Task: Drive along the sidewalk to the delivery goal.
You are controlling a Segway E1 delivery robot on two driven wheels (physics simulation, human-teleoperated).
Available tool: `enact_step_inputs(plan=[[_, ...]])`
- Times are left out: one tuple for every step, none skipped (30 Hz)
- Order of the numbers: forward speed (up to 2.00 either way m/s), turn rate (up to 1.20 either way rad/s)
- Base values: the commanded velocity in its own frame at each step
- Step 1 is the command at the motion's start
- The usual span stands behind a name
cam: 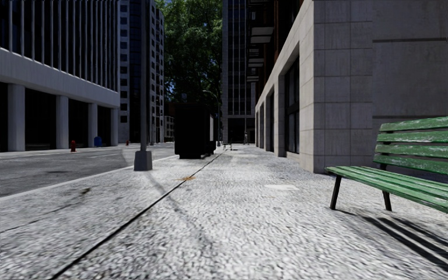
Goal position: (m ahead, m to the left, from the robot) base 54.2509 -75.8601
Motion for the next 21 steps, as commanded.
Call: enact_step_inputs(plan=[[2.00, 0.00], [2.00, 0.00], [2.00, 0.00], [2.00, 0.00], [2.00, 0.00], [2.00, 0.00], [2.00, 0.00], [2.00, 0.00], [2.00, 0.00], [2.00, -0.02], [2.00, -0.02], [2.00, -0.02], [2.00, -0.02], [2.00, -0.03], [2.00, -0.03], [2.00, -0.46], [2.00, -0.69], [2.00, -0.79], [2.00, -0.01], [2.00, 0.00], [2.00, 0.00]])
